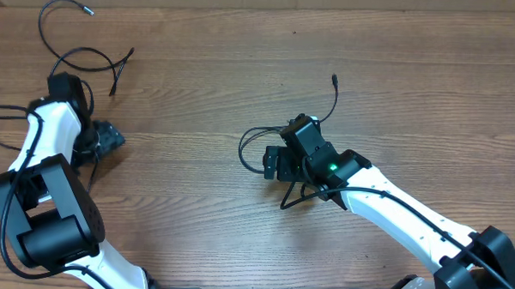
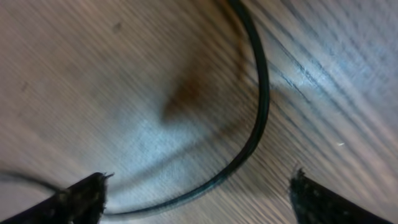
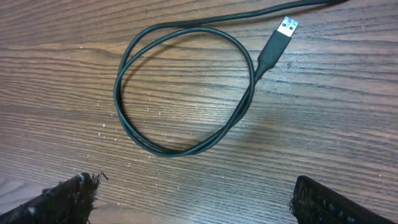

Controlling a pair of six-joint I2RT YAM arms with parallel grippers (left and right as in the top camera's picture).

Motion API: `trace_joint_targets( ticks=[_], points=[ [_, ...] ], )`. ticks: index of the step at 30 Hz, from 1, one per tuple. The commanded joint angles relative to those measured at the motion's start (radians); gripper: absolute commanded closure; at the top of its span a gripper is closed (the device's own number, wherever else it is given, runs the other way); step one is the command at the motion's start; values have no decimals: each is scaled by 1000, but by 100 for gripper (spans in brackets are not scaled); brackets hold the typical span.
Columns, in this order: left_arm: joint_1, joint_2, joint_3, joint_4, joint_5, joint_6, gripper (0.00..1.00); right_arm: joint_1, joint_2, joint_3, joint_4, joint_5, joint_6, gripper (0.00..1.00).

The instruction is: Untangle cables

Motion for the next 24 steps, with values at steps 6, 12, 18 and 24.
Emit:
trace_joint_targets(
  ticks=[6, 12, 18, 24],
  points=[
    [31, -10, -94, 119, -18, 184, 92, 3, 14, 4, 7, 3, 0, 0],
    [104, -11, 49, 34, 37, 191, 96, 4, 14, 4, 7, 3, 0, 0],
    [160, -20, 308, -97, 172, 190, 96, 4, 14, 4, 11, 2, 0, 0],
    [241, -24, 498, -146, 67, 83, 96, 4, 14, 4, 3, 2, 0, 0]
  ],
)
